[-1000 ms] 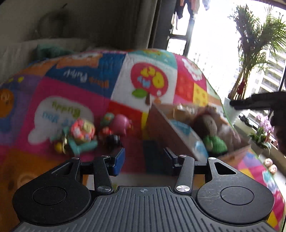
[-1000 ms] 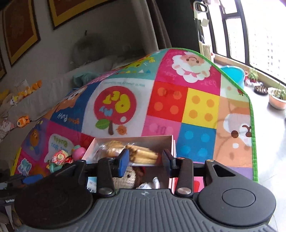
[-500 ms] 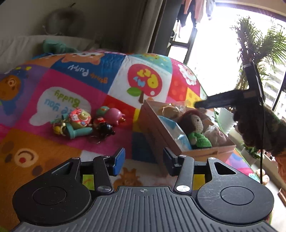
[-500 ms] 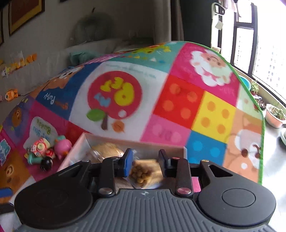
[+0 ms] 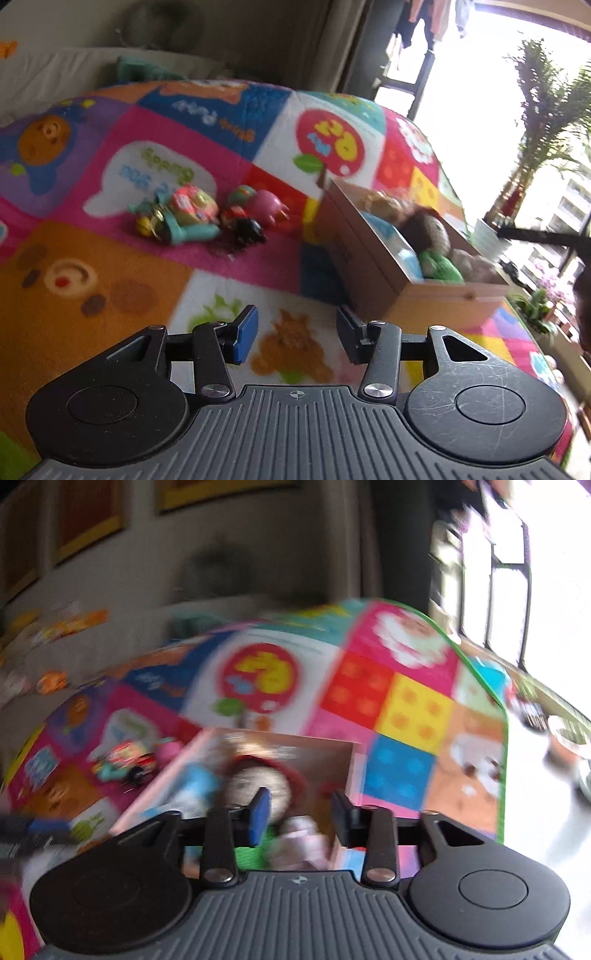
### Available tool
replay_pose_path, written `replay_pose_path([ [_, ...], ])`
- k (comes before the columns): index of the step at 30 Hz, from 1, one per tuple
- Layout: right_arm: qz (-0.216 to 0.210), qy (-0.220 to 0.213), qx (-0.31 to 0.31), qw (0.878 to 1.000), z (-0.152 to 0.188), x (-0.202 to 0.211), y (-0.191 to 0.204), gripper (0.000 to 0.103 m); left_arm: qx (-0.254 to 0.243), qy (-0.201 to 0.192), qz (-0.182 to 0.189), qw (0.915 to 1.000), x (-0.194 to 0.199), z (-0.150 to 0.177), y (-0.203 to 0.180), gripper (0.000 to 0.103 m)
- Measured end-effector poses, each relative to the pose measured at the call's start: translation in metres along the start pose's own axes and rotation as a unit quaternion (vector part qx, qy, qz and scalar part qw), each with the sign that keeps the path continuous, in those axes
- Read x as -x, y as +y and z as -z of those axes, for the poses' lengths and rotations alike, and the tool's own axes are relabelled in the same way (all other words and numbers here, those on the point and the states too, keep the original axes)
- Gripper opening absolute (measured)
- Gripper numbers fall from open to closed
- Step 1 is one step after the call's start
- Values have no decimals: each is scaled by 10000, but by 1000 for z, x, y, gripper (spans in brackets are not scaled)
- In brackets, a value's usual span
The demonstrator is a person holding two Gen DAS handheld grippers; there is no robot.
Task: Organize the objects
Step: 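Lower the biscuit-stick pack into the pink box and open the right gripper, then grasp the Hello Kitty toy with the left gripper while the right grasps the pink pig toy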
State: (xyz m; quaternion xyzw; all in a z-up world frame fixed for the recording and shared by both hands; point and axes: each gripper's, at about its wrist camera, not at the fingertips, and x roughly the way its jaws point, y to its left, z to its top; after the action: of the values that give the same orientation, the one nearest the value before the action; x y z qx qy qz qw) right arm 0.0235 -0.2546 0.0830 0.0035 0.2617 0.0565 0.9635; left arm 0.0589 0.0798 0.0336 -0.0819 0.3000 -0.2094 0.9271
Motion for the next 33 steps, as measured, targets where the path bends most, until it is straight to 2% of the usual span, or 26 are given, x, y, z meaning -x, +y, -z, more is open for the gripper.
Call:
replay_pose_path([
  [1, -133, -68, 107, 9998, 7, 3, 14, 62, 15, -114, -100, 9999, -1, -7, 3, 51],
  [3, -459, -170, 241, 9985, 23, 6, 40, 66, 108, -358, -371, 9986, -6, -27, 10, 51],
  [6, -828, -229, 411, 9955, 50, 2, 81, 68, 235, -585, -786, 9949, -29, -63, 24, 51],
  [9, -1102, -253, 341, 9930, 68, 0, 108, 68, 410, -732, -1392, 9867, -63, -93, 43, 51],
  [11, -1211, -308, 319, 9916, 77, 2, 118, 68, 626, -709, -1733, 9803, -86, -108, 58, 51],
  [13, -1179, -408, 468, 9911, 85, 2, 124, 71, 877, -534, -1844, 9775, -105, -117, 72, 49],
  [15, -1112, -377, 563, 9915, 87, -1, 125, 71, 942, -278, -1754, 9796, -120, -117, 75, 46],
  [18, -1105, -204, 522, 9923, 75, -6, 120, 71, 660, 124, -1346, 9886, -130, -104, 64, 45],
  [21, -1291, -58, 341, 9910, 30, -14, 108, 71, 394, 380, -1129, 9921, -123, -85, 54, 43],
  [24, -1393, 359, 3, 9896, -33, -40, 104, 71, 546, 618, -746, 9938, -99, -64, 49, 44],
  [26, -1308, 522, 81, 9900, -66, -67, 114, 71, 562, 729, -514, 9944, -80, -50, 43, 44],
  [28, -1051, 780, 249, 9911, -90, -105, 133, 71, 395, 800, -367, 9953, -61, -36, 34, 44],
  [33, -438, 1655, 608, 9834, -106, -211, 189, 71, 276, 766, 132, 9966, -20, -3, 24, 44],
])
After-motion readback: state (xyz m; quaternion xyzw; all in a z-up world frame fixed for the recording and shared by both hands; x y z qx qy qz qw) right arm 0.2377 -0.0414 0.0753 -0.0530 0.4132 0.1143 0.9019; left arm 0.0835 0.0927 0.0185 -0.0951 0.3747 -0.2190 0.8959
